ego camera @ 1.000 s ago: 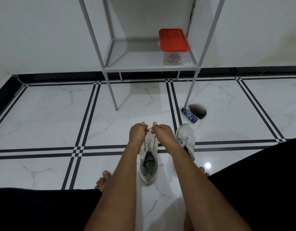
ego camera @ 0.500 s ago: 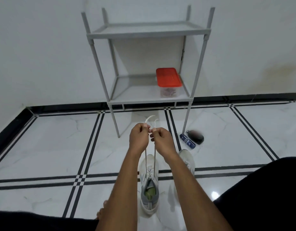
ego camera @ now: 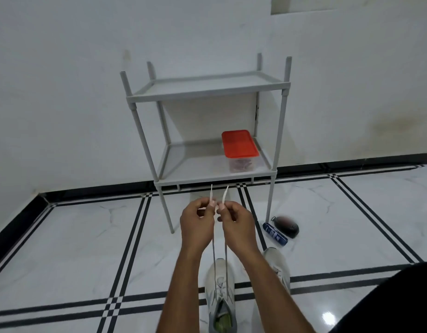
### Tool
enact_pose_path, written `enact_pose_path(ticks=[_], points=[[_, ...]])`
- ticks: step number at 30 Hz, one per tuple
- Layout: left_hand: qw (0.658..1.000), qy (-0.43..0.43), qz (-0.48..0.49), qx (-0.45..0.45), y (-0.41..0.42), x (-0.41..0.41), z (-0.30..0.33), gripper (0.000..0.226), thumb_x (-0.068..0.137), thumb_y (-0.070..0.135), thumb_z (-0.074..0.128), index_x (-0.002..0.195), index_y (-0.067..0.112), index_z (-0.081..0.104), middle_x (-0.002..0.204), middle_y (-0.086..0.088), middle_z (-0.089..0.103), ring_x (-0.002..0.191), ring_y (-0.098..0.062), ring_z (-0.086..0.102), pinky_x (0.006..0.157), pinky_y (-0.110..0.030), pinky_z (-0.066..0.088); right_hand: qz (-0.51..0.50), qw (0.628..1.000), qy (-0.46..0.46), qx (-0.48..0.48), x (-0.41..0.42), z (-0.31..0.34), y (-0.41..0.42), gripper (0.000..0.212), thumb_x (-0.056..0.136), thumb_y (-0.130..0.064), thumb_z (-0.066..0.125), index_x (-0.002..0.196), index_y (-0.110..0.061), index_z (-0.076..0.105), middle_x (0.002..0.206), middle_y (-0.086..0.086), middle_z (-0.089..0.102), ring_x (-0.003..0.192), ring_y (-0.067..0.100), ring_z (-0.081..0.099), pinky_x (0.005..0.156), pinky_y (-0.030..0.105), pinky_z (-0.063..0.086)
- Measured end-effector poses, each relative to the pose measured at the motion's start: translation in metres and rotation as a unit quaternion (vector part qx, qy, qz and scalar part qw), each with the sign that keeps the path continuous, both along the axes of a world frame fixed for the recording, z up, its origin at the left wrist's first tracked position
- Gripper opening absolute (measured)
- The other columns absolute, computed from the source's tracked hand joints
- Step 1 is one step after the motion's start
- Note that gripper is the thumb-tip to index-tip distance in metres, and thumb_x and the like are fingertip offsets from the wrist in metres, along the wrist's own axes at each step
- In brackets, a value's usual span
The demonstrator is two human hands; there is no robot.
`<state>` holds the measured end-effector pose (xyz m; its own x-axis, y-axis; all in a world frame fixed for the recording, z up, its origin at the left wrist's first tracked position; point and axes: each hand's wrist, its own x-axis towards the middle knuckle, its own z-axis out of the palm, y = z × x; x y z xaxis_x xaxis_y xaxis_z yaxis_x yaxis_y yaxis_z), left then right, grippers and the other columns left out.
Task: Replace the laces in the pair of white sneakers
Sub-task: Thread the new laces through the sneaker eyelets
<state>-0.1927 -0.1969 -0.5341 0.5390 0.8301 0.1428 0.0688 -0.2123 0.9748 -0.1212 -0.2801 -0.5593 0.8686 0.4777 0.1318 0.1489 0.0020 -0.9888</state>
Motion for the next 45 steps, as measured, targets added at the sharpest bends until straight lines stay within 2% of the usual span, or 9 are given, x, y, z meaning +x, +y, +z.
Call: enact_pose_path(ticks=[6,13,28,33,35,37,39,43,45], points=[[1.0,-0.023,0.018,0.006,0.0,0.0,0.009,0.01,0.097,0.024,0.075,0.101,0.033,0.075,0.095,0.014,0.077,0.086,-0.001,0.074,0.075,-0.016,0.055,-0.01,1.0,-0.015,0.021,0.0,0.006,0.003,0.013,0.103,-0.038,0.069,0.111,-0.032,0.078,0.101,-0.016,0.077,0.089,0.007,0.074,0.079,0.024,0.059],[0.999,-0.028,0.017,0.015,0.003,-0.001,0.014,0.007,0.098,0.028,0.072,0.1,0.033,0.078,0.092,0.015,0.078,0.091,-0.002,0.073,0.084,-0.026,0.058,-0.019,0.999,-0.036,0.031,-0.001,0.012,-0.001,0.009,0.1,-0.026,0.074,0.101,-0.033,0.079,0.094,-0.022,0.076,0.091,0.002,0.071,0.073,0.015,0.055],[0.998,-0.019,0.009,0.054,0.007,-0.003,0.018,0.006,0.097,0.035,0.072,0.097,0.038,0.077,0.098,0.014,0.075,0.091,-0.003,0.067,0.081,-0.026,0.055,-0.018,0.999,-0.038,0.026,-0.001,0.013,0.002,0.007,0.1,-0.032,0.073,0.102,-0.037,0.078,0.102,-0.013,0.075,0.086,0.004,0.068,0.071,0.015,0.053],[1.0,0.003,-0.009,-0.016,0.015,-0.01,0.001,0.008,0.098,0.034,0.072,0.103,0.031,0.078,0.095,0.013,0.078,0.088,-0.01,0.074,0.086,-0.033,0.06,-0.009,1.0,0.027,0.006,0.005,-0.009,0.0,0.009,0.1,-0.032,0.074,0.109,-0.033,0.078,0.098,-0.014,0.078,0.088,0.007,0.074,0.084,0.03,0.06],[0.998,0.015,0.003,-0.055,0.018,-0.014,-0.015,0.019,0.098,0.031,0.072,0.118,0.029,0.072,0.101,0.01,0.077,0.084,-0.011,0.076,0.084,-0.033,0.06,-0.002,0.998,0.069,-0.006,0.006,-0.027,-0.001,0.025,0.1,-0.032,0.074,0.125,-0.033,0.071,0.104,-0.012,0.078,0.092,0.007,0.075,0.088,0.029,0.06],[0.993,0.046,0.022,-0.11,0.021,-0.017,-0.037,0.031,0.099,0.029,0.071,0.128,0.029,0.062,0.104,0.007,0.075,0.083,-0.012,0.076,0.083,-0.035,0.06,-0.003,0.994,0.098,-0.037,0.005,-0.045,-0.003,0.039,0.1,-0.028,0.073,0.137,-0.031,0.061,0.107,-0.014,0.076,0.091,0.001,0.072,0.082,0.016,0.054],[0.98,0.119,0.035,-0.153,0.021,-0.024,-0.075,0.028,0.097,0.033,0.07,0.121,0.021,0.065,0.099,0.003,0.075,0.084,-0.017,0.076,0.086,-0.042,0.062,-0.028,0.989,0.105,-0.104,0.001,-0.073,-0.01,0.039,0.1,-0.025,0.071,0.135,-0.028,0.054,0.104,-0.017,0.073,0.088,-0.005,0.067,0.073,0.008,0.047],[0.934,0.297,-0.023,-0.199,0.016,-0.042,-0.173,0.029,0.08,0.037,0.065,0.075,0.01,0.075,0.082,-0.01,0.077,0.087,-0.033,0.075,0.085,-0.05,0.063,0.029,0.936,0.133,-0.324,-0.009,-0.133,-0.026,0.029,0.096,-0.034,0.071,0.109,-0.009,0.065,0.094,-0.003,0.066,0.088,0.016,0.063,0.083,0.03,0.055],[0.908,0.355,-0.053,-0.216,-0.001,-0.054,-0.208,0.024,0.084,0.026,0.065,0.075,0.006,0.075,0.084,-0.014,0.076,0.088,-0.034,0.073,0.081,-0.042,0.063,0.109,0.892,0.185,-0.398,-0.022,-0.163,-0.035,0.033,0.093,-0.04,0.072,0.102,-0.009,0.065,0.098,0.009,0.068,0.087,0.024,0.064,0.072,0.036,0.059]])
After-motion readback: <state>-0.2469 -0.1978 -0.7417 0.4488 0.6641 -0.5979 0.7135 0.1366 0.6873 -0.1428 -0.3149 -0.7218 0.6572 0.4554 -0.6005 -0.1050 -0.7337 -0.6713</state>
